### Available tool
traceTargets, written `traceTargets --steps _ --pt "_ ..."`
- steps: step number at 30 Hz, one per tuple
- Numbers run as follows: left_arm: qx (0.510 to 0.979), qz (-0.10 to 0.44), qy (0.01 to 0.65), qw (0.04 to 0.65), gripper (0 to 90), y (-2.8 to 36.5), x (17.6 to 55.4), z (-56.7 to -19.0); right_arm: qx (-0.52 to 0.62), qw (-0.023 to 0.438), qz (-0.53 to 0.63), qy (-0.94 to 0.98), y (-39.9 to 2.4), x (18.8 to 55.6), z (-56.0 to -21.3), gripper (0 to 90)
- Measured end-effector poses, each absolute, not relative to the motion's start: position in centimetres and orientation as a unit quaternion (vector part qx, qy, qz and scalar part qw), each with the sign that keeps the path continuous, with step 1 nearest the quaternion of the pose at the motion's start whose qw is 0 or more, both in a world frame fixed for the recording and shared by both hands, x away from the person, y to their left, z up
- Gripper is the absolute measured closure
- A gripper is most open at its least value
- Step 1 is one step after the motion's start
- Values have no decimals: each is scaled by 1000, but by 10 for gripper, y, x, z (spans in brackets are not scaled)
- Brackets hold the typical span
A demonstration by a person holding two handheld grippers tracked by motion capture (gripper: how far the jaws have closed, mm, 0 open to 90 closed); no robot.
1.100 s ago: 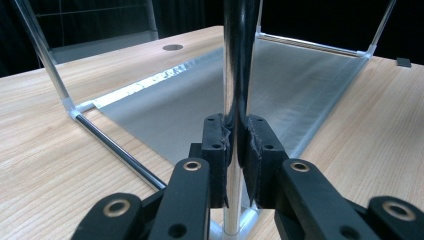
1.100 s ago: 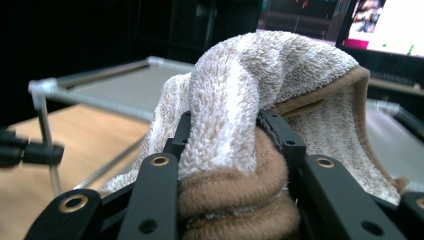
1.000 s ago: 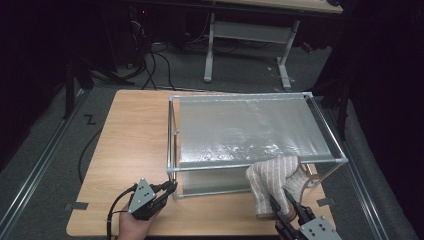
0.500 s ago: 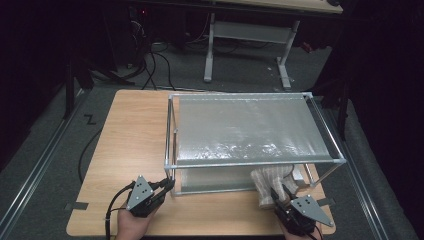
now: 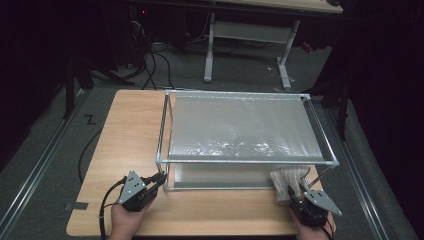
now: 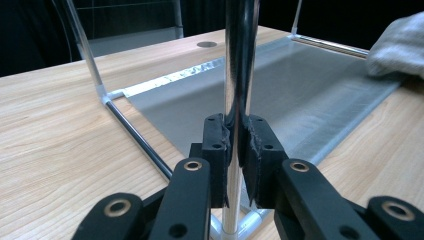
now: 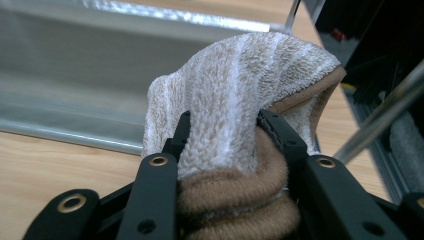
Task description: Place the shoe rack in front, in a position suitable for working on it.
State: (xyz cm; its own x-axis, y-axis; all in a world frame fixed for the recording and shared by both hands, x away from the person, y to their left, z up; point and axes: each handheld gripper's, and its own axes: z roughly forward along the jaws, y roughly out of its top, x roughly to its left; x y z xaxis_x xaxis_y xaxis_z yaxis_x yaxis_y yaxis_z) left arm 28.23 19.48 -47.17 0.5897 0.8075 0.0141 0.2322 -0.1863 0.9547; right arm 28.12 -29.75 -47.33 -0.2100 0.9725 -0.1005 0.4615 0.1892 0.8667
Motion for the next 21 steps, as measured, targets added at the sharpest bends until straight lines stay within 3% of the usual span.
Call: traceTargets --steps 7,21 --pt "717 280 371 520 806 200 284 -472 531 318 321 717 -283 313 -498 648" --pt "695 305 419 497 806 250 272 -470 486 293 338 751 -232 335 -499 648"
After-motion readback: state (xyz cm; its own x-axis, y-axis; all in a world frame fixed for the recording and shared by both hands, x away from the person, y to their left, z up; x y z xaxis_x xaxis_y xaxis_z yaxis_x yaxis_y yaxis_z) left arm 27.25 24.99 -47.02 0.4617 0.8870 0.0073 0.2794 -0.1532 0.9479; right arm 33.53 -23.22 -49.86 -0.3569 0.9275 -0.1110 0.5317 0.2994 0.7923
